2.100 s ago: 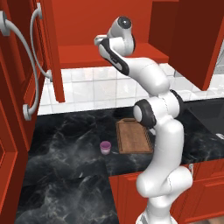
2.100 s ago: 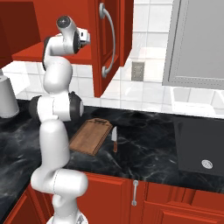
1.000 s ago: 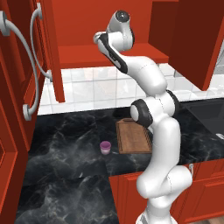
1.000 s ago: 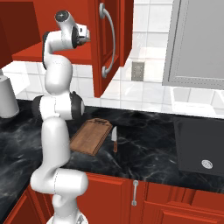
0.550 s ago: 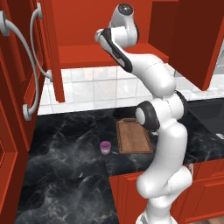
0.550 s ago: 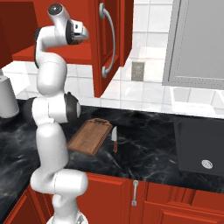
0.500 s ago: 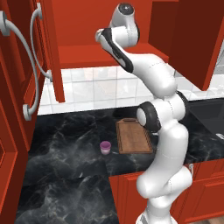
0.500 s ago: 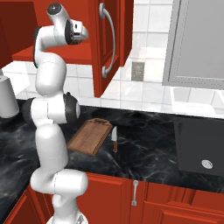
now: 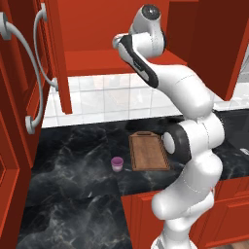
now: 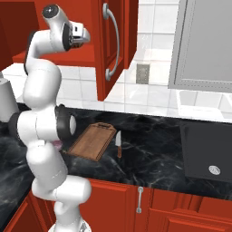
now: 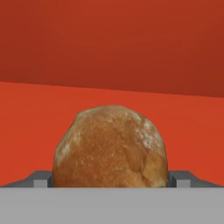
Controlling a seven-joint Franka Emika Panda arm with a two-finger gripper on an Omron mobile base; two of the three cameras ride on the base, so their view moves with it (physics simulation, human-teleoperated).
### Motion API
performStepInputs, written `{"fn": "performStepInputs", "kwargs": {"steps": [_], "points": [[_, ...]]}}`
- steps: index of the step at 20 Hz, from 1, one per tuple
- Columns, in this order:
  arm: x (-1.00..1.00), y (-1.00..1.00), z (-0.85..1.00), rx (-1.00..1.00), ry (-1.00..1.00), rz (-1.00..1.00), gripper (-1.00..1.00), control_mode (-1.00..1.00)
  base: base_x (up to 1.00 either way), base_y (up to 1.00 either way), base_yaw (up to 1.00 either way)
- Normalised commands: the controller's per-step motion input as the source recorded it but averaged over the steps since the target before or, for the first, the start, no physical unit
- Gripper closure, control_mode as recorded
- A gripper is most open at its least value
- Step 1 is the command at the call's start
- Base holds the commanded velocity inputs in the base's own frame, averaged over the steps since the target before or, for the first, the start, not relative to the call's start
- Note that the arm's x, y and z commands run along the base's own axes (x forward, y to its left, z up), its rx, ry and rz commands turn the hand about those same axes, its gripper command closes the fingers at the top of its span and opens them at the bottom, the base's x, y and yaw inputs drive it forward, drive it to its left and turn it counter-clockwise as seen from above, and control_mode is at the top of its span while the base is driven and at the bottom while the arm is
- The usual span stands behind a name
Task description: Pick the bread, place it on the cutting board, pick the jam, place it on the counter, and close the cabinet.
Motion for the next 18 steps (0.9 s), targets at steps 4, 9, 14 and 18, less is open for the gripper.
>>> {"fn": "performStepInputs", "kwargs": {"steps": [4,9,14,18], "points": [[-0.60,-0.23,-0.06,0.00,-0.07,0.00,1.00,-1.00,0.00,0.00,0.00],[-0.77,-0.21,-0.12,0.00,-0.02,0.00,1.00,-1.00,0.00,0.00,0.00],[-0.88,-0.18,-0.19,0.01,0.00,0.00,1.00,-1.00,0.00,0.00,0.00],[-0.75,-0.11,-0.22,0.01,0.00,0.00,1.00,-1.00,0.00,0.00,0.00]]}}
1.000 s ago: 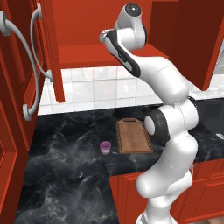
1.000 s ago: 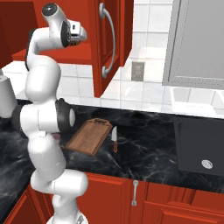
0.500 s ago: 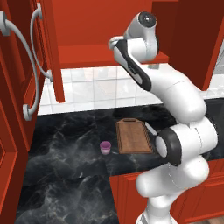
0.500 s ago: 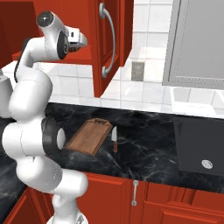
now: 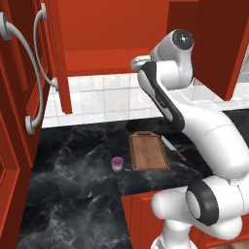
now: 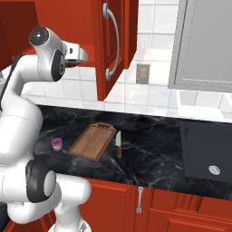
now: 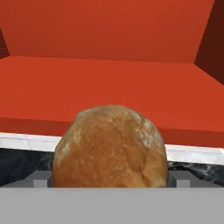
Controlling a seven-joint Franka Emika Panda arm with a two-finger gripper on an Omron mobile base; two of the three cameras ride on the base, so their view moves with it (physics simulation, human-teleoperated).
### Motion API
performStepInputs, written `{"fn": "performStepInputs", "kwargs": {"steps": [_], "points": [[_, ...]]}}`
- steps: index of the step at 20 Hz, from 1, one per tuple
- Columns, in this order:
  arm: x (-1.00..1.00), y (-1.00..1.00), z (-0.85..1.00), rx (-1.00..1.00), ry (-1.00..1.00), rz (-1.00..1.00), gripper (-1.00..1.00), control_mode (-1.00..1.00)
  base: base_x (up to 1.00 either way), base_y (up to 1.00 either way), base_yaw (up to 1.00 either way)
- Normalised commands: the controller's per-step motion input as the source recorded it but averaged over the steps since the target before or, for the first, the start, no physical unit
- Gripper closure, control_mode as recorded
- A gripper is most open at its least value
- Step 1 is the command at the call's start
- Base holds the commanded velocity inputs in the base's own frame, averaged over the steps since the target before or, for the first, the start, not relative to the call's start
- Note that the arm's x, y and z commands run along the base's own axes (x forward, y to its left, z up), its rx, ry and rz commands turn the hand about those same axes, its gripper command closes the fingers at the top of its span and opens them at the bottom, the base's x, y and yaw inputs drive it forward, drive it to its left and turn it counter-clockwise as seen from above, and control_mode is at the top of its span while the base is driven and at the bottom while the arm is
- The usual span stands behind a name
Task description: Pick the bread, place it on the cutting board, pick the jam, place it on the counter, and close the cabinet.
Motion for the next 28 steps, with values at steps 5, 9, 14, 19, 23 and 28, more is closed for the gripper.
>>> {"fn": "performStepInputs", "kwargs": {"steps": [5,9,14,19,23,28], "points": [[-0.65,-0.06,-0.28,0.00,0.04,0.00,1.00,-1.00,0.00,0.00,0.00],[-0.53,0.00,-0.27,0.01,0.14,0.00,1.00,-1.00,0.00,0.00,0.00],[-0.40,-0.02,-0.17,0.04,0.20,0.00,1.00,-1.00,0.00,0.00,0.00],[-0.33,0.00,-0.27,0.02,0.22,0.00,1.00,-1.00,0.00,0.00,0.00],[-0.12,0.00,-0.47,0.00,0.13,0.00,1.00,-1.00,0.00,0.00,0.00],[0.00,0.00,-0.61,0.00,0.04,-0.01,1.00,-1.00,0.00,0.00,0.00]]}}
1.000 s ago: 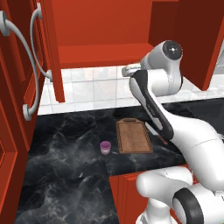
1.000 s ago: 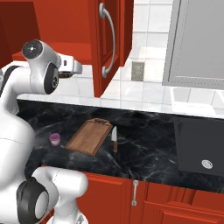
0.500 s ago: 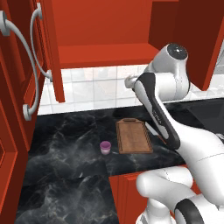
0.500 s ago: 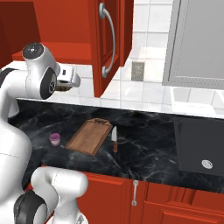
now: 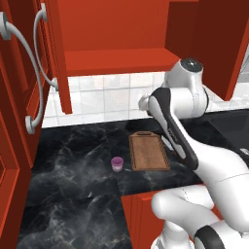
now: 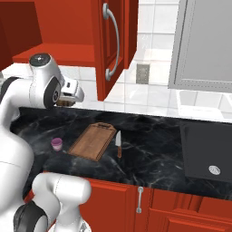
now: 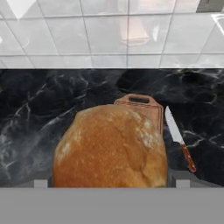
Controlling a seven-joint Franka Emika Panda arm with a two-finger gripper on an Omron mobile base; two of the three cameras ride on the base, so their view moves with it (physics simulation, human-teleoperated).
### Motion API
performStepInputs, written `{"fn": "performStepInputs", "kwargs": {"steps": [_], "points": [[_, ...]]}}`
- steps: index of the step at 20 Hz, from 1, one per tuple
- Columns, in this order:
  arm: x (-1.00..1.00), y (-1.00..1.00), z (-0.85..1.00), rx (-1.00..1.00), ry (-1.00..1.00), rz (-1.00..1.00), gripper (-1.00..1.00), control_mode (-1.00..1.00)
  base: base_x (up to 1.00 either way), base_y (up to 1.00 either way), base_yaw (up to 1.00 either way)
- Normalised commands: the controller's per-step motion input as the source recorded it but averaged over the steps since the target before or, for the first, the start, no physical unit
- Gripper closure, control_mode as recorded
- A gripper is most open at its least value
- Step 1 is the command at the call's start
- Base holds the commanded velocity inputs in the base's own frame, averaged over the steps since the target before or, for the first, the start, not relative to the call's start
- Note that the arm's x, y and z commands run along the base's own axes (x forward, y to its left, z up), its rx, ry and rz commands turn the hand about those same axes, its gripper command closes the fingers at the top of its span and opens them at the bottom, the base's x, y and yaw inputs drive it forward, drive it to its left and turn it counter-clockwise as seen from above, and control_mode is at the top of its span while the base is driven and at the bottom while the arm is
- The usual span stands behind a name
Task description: Pick the bread, place it on the cutting board, pick the jam, place it on the counter, and close the cabinet.
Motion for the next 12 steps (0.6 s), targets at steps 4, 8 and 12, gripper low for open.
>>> {"fn": "performStepInputs", "kwargs": {"steps": [4,8,12], "points": [[0.03,0.00,-0.45,0.00,0.07,-0.02,1.00,-1.00,0.00,0.00,0.00],[0.11,-0.05,-0.45,0.00,0.08,0.00,1.00,-1.00,0.00,0.00,0.00],[0.15,-0.07,-0.39,0.00,0.07,0.00,1.00,-1.00,0.00,0.00,0.00]]}}
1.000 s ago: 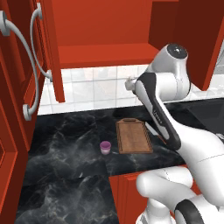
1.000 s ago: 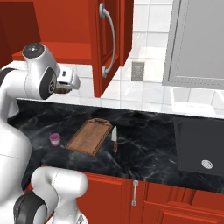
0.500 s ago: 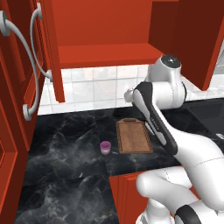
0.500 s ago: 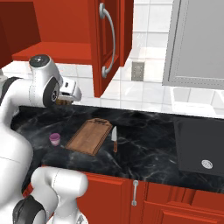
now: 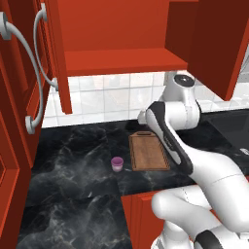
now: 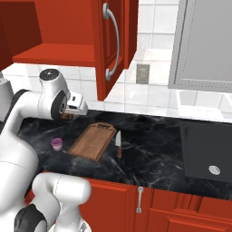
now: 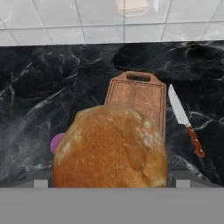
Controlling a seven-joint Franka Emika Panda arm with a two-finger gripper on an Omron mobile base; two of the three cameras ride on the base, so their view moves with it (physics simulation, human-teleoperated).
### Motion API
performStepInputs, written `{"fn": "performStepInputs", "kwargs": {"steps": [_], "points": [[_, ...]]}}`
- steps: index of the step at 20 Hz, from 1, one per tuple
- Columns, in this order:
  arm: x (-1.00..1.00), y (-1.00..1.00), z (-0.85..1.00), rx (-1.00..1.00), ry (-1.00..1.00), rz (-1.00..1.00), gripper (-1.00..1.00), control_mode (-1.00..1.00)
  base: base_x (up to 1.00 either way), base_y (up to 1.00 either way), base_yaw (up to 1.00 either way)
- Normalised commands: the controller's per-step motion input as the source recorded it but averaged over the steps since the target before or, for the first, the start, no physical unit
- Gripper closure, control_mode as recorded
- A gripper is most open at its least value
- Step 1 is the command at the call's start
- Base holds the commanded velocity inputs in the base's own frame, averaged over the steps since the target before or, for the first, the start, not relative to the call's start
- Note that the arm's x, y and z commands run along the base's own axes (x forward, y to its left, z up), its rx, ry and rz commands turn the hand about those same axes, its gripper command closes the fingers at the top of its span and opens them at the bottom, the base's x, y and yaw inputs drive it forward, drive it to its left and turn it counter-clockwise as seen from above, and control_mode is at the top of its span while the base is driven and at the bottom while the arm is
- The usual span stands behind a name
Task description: Pick the bread, place it on the cutting board, pick the jam, place it on the counter, and close the cabinet.
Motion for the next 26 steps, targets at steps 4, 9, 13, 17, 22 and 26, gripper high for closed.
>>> {"fn": "performStepInputs", "kwargs": {"steps": [4,9,13,17,22,26], "points": [[0.34,-0.15,-0.26,0.00,0.06,0.00,1.00,-1.00,0.00,0.00,0.00],[0.28,-0.09,-0.34,0.00,0.06,0.00,1.00,-1.00,0.00,0.00,0.00],[0.30,-0.04,-0.43,0.00,0.03,0.00,1.00,-1.00,0.00,0.00,0.00],[0.30,-0.03,-0.48,0.00,0.02,0.00,1.00,-1.00,0.00,0.00,0.00],[0.30,-0.01,-0.54,0.00,0.00,0.00,1.00,-1.00,0.00,0.00,0.00],[0.32,-0.01,-0.47,0.00,0.00,-0.01,1.00,-1.00,0.00,0.00,0.00]]}}
